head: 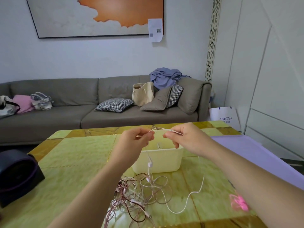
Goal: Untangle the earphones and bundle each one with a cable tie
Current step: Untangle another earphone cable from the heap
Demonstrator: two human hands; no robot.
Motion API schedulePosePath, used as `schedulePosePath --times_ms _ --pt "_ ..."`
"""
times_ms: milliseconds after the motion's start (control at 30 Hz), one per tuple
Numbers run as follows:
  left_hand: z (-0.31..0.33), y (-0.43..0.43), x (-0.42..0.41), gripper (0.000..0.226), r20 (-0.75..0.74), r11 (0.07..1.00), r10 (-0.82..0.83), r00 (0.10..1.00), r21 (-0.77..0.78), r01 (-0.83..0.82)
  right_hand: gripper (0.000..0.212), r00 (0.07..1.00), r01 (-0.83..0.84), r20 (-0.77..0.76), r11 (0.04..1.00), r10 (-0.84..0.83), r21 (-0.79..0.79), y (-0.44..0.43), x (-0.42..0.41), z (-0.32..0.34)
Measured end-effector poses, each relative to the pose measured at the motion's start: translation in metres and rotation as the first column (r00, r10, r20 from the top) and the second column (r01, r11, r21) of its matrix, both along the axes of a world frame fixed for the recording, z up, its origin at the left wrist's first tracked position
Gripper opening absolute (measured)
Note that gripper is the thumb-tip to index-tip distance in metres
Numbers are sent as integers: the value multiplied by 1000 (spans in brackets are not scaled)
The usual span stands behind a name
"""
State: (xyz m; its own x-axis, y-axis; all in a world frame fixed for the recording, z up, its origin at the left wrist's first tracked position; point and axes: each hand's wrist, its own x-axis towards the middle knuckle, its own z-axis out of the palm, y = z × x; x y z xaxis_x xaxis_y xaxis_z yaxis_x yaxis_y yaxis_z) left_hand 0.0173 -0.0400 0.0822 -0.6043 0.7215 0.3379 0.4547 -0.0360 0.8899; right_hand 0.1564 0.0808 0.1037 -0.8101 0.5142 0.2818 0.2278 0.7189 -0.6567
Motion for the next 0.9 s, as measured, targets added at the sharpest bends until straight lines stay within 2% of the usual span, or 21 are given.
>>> schedulePosePath --times_ms 67,167,233,333,433,600,667,733,800,900 --pt "0 -1 6 11 211 991 -129 969 51 121 23 999 -26 37 992 31 -121 -1 0 -3" --pt "0 -1 9 12 233 979 -203 951 61 194 10 994 -103 6 939 111 -329 -6 -4 -8" --pt "0 0 11 14 247 975 -219 944 83 205 15 993 -107 -3 916 115 -386 -9 -8 -13" --pt "0 4 11 17 262 972 -226 938 121 200 14 990 -123 8 910 138 -395 -16 -12 -17" --pt "-4 5 9 14 231 975 -202 952 143 172 3 989 -142 -92 919 116 -367 -16 -13 -20" --pt "-10 5 8 12 287 976 -182 941 167 138 8 983 -120 -172 936 66 -332 -14 -12 -21" --pt "-9 4 7 10 272 981 -180 945 120 152 12 982 -92 -187 928 24 -362 -12 -11 -21" --pt "-8 0 5 9 211 984 -173 962 10 175 17 975 -31 -213 919 -58 -394 -7 -8 -19" --pt "-9 -3 1 10 110 981 -136 985 -122 149 20 956 19 -256 904 -141 -427 0 -5 -17" --pt "-11 -5 -3 16 51 975 -83 995 -200 92 22 938 13 -304 892 -167 -451 5 -4 -17"
